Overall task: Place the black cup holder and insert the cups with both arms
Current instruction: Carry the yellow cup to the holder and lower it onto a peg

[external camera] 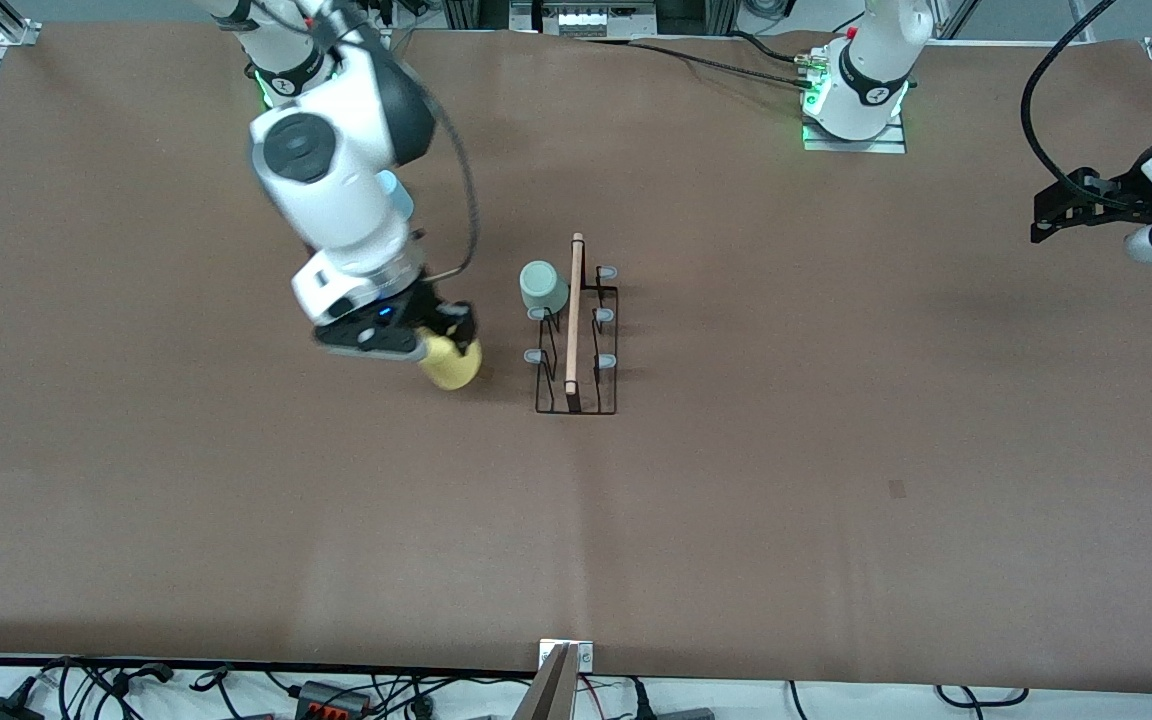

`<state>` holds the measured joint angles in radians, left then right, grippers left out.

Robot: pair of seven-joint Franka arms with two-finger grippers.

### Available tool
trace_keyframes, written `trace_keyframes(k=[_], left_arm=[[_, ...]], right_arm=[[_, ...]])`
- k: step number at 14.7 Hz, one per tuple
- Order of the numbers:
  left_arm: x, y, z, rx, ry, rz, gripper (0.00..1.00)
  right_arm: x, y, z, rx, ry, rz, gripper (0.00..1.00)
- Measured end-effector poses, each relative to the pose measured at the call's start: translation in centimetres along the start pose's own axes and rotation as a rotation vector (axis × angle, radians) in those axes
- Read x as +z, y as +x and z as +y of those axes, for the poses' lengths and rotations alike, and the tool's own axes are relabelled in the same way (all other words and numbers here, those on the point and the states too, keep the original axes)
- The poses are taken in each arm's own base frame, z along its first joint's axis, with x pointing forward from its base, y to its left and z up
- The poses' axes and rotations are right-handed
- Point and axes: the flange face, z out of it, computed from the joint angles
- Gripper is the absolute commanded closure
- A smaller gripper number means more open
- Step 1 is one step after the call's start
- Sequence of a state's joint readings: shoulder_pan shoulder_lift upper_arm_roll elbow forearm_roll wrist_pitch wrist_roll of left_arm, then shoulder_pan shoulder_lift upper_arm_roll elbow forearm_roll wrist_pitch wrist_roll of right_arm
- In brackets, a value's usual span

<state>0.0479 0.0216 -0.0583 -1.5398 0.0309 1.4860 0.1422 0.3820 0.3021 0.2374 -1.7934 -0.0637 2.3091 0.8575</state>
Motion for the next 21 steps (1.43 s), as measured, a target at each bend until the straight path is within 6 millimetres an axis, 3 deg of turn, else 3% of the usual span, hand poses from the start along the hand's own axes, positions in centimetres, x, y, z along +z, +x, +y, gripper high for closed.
trace_keyframes(k=[2,4,11,12,13,14,18,21], left_arm=[[0.0,0.0,0.0,0.0,0.0,0.0,0.0],[0.0,0.0,0.0,0.0,0.0,0.0,0.0],[0.0,0.0,0.0,0.0,-0.001,-0.004,0.0],[0.1,-0.1,0.0,0.0,-0.001,-0.008,0.0],[0.1,-0.1,0.0,0.0,-0.002,-0.011,0.0],[0.1,-0.1,0.0,0.0,-0.002,-0.012,0.0],[0.1,-0.1,0.0,0.0,-0.002,-0.013,0.0],[0.1,-0.2,0.0,0.0,-0.002,-0.013,0.0]], right_arm=[[0.5,-2.3,-2.6,0.052,0.005,-0.007,0.8],[1.9,-3.4,-3.8,0.074,-0.002,-0.019,0.8],[5.8,-2.8,-4.8,0.052,0.026,0.024,0.77],[6.0,-2.7,-4.9,0.053,0.031,0.026,0.58],[6.3,-2.8,-4.9,0.053,0.033,0.026,0.04],[6.6,-2.8,-4.9,0.053,0.034,0.025,0.0],[7.3,-2.6,-4.9,0.052,0.042,0.03,0.0],[3.8,0.7,-2.9,0.054,0.012,0.054,0.0]])
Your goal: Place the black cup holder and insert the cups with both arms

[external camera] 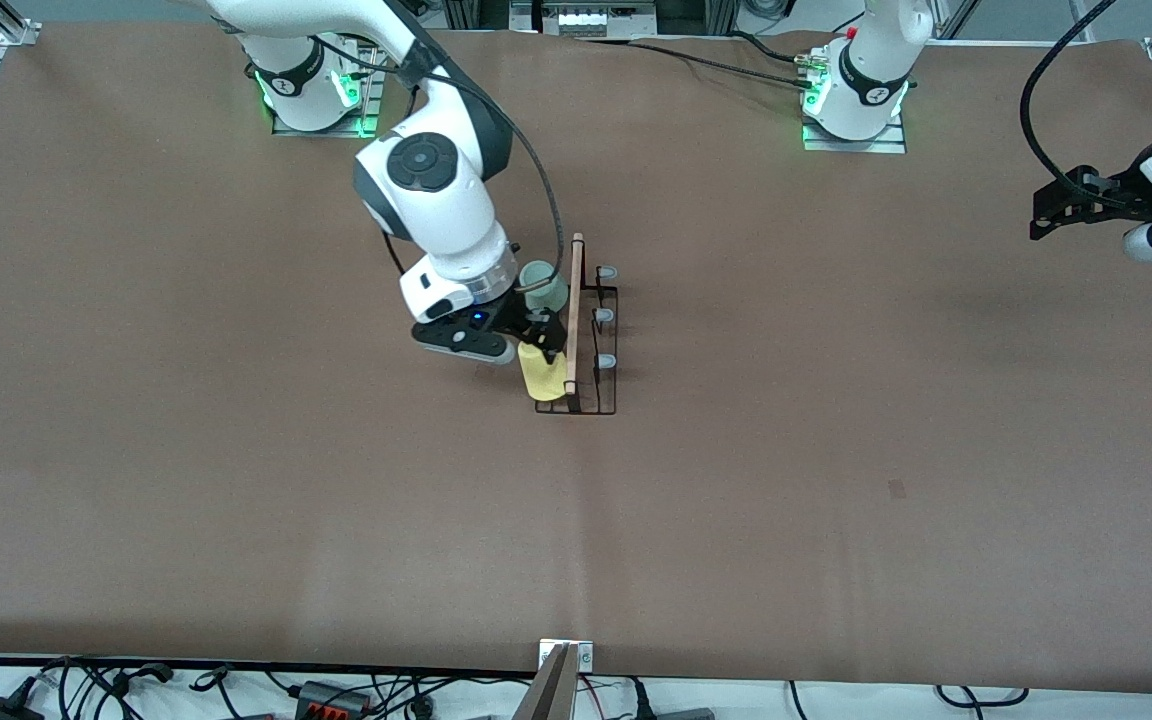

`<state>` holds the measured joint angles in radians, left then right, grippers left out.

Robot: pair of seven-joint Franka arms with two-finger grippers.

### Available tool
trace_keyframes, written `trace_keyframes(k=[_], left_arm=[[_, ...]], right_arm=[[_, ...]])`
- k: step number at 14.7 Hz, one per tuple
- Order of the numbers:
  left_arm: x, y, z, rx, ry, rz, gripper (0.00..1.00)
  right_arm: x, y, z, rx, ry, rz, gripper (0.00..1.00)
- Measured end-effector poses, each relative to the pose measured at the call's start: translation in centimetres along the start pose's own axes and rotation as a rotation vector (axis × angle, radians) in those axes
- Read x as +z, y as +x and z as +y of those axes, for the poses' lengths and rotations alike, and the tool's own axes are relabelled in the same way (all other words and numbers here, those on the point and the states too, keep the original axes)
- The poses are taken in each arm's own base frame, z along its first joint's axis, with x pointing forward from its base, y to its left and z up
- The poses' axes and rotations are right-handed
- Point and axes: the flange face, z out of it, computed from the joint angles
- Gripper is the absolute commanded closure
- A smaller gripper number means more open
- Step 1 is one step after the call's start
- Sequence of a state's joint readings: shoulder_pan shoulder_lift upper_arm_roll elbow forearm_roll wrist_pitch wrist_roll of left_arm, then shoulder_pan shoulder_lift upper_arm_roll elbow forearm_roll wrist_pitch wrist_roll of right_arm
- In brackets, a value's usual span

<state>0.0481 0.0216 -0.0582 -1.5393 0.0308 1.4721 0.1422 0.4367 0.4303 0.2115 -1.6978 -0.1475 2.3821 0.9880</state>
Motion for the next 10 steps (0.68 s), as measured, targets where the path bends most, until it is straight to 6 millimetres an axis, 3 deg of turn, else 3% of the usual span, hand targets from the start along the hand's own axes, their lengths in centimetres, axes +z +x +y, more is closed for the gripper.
trace_keyframes(k=[3,6,10], left_arm=[[0.0,0.0,0.0,0.0,0.0,0.0,0.0],[0.0,0.0,0.0,-0.001,0.0,0.0,0.0],[0.0,0.0,0.0,-0.001,0.0,0.0,0.0]], right_arm=[[-7.1,6.2,6.9,-0.074,-0.111,-0.023,0.0],[-15.2,12.0,17.7,-0.143,-0.209,-0.075,0.0],[-21.6,16.3,31.3,-0.216,-0.24,-0.143,0.0]])
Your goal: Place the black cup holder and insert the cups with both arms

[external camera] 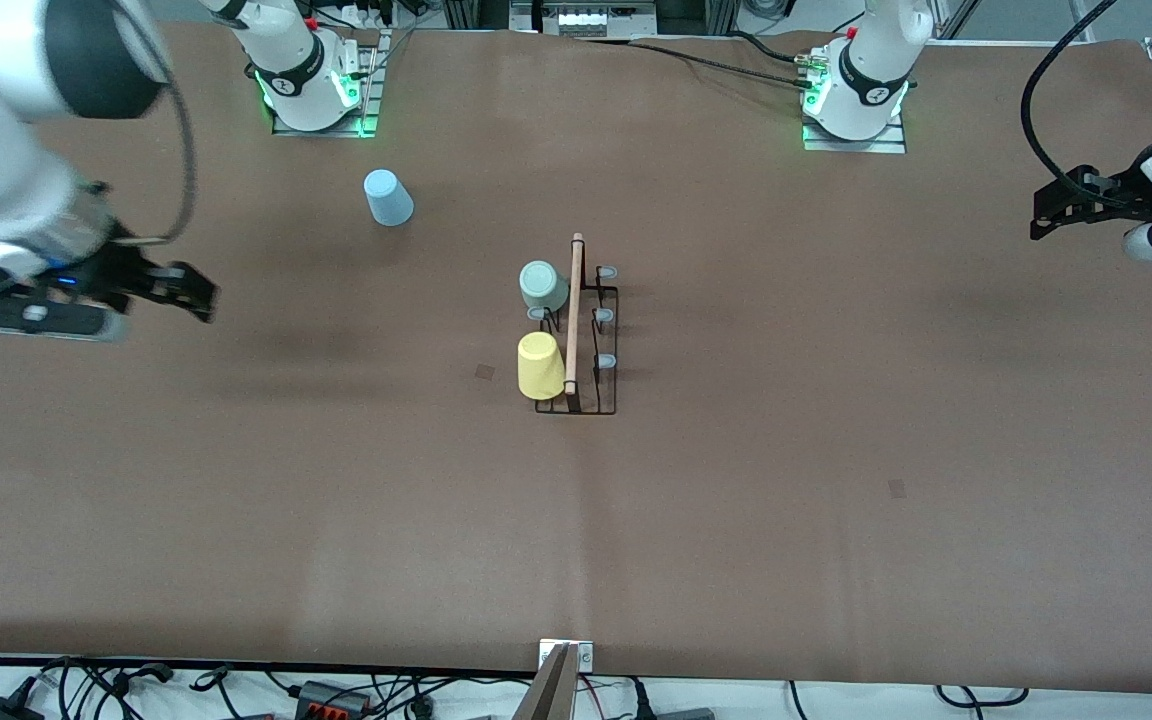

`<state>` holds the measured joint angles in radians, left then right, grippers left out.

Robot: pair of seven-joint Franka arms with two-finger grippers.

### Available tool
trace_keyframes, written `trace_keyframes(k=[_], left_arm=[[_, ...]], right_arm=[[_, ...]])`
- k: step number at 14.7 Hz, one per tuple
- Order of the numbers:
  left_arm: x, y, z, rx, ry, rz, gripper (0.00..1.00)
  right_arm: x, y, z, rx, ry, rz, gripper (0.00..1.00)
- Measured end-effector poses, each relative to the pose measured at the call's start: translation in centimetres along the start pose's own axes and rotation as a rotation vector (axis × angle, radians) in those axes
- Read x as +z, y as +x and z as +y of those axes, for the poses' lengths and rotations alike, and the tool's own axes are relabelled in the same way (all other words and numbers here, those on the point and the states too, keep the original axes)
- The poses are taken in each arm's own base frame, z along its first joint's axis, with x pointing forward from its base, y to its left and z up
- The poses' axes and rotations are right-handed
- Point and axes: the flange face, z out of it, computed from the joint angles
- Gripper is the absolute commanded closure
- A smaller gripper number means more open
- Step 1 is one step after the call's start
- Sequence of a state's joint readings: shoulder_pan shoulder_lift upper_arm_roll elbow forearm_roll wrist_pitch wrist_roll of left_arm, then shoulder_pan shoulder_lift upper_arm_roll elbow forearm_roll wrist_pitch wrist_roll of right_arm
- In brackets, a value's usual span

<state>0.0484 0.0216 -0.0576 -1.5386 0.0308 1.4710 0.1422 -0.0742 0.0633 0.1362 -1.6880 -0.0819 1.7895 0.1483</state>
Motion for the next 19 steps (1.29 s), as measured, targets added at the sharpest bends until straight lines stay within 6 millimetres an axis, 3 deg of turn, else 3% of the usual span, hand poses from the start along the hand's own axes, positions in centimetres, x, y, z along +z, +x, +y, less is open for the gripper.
trace_keyframes(k=[2,5,7,11,19], left_arm=[[0.0,0.0,0.0,0.0,0.0,0.0,0.0],[0.0,0.0,0.0,0.0,0.0,0.0,0.0],[0.0,0.0,0.0,0.0,0.0,-0.001,0.0],[0.0,0.0,0.0,0.0,0.0,-0.002,0.0],[0.0,0.0,-0.1,-0.002,0.0,-0.002,0.0]], right_arm=[[-1.2,-0.1,5.3,0.049,-0.004,-0.008,0.0],[-4.3,-0.4,8.6,0.069,-0.009,-0.038,0.0],[-4.5,-0.2,8.8,0.071,-0.007,-0.061,0.0],[-2.3,0.4,8.0,0.065,0.026,-0.114,0.0],[-3.5,-1.0,7.2,0.046,0.033,-0.102,0.0]])
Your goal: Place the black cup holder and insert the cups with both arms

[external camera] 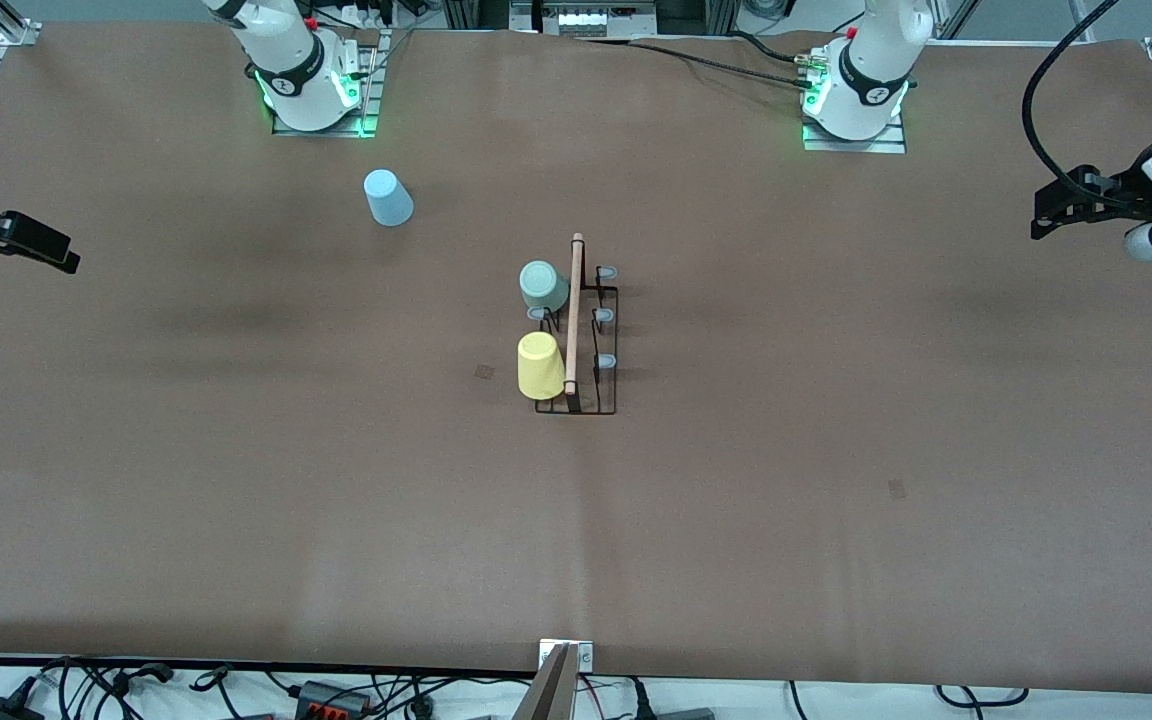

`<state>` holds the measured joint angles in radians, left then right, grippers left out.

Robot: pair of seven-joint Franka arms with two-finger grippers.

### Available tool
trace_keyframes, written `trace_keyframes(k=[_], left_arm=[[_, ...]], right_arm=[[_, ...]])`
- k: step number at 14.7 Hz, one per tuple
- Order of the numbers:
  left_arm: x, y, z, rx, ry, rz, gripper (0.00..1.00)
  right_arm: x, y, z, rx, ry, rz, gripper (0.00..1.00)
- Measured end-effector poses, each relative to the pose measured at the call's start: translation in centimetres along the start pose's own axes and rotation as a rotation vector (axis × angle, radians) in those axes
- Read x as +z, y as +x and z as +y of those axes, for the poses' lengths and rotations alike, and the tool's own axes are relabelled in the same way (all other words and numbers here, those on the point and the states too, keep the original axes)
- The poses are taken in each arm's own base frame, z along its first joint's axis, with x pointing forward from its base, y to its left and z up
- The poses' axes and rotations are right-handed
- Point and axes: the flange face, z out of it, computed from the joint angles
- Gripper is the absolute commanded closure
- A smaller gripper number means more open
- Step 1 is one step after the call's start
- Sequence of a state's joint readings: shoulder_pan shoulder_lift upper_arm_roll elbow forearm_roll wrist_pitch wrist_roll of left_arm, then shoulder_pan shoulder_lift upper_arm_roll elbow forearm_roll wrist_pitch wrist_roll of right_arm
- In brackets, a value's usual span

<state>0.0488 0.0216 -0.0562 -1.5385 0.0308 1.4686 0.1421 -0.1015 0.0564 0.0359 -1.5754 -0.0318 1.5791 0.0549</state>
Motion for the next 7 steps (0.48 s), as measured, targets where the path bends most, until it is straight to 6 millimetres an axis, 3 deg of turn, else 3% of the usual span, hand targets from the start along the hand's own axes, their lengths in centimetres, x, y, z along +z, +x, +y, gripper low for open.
trace_keyframes(k=[7], left_arm=[[0.02,-0.02,-0.01,0.0,0.0,-0.002,0.0]], right_arm=[[0.23,0.12,-0.3,-0.005,0.001,0.008,0.0]])
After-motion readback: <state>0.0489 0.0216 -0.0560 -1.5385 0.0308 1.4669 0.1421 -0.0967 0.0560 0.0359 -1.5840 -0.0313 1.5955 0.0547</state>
